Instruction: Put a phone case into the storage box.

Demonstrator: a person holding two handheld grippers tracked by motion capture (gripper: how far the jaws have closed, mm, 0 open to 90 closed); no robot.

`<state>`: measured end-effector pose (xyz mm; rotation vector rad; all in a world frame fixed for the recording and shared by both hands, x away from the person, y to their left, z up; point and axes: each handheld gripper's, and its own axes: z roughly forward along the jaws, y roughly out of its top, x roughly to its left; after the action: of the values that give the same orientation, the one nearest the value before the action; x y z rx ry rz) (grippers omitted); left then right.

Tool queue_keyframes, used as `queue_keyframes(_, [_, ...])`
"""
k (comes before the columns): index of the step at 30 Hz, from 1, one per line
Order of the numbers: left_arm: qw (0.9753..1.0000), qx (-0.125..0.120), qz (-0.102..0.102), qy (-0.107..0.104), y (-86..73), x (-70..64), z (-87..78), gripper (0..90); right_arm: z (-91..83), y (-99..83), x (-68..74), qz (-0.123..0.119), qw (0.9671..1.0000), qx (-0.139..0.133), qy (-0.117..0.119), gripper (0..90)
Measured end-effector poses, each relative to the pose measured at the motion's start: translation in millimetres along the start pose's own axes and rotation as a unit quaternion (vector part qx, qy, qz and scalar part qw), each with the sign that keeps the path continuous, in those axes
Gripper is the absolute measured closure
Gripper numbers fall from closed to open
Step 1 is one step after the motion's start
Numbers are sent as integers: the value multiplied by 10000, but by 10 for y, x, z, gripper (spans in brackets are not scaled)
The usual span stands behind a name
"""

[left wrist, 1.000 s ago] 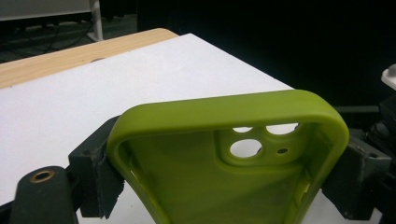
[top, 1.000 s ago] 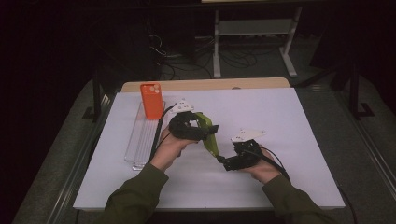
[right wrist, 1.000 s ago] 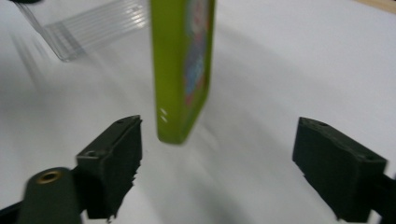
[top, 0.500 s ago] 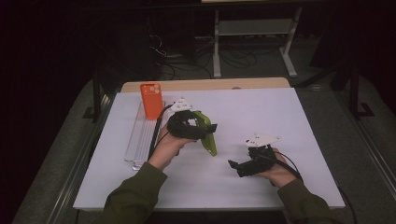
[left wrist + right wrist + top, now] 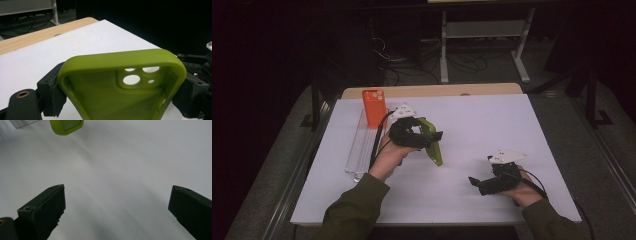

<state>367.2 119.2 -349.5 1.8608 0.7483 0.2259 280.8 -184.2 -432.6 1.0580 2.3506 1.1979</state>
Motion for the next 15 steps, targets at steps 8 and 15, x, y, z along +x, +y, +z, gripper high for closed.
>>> queue_keyframes(8, [9998, 77, 155, 41, 71, 13, -35, 139, -7, -41, -5, 11, 10000, 53, -2, 8])
queue_keyframes(15, [9998, 24, 167, 53, 173, 73, -79, 139, 3, -43, -10, -9, 10000, 85, -25, 7])
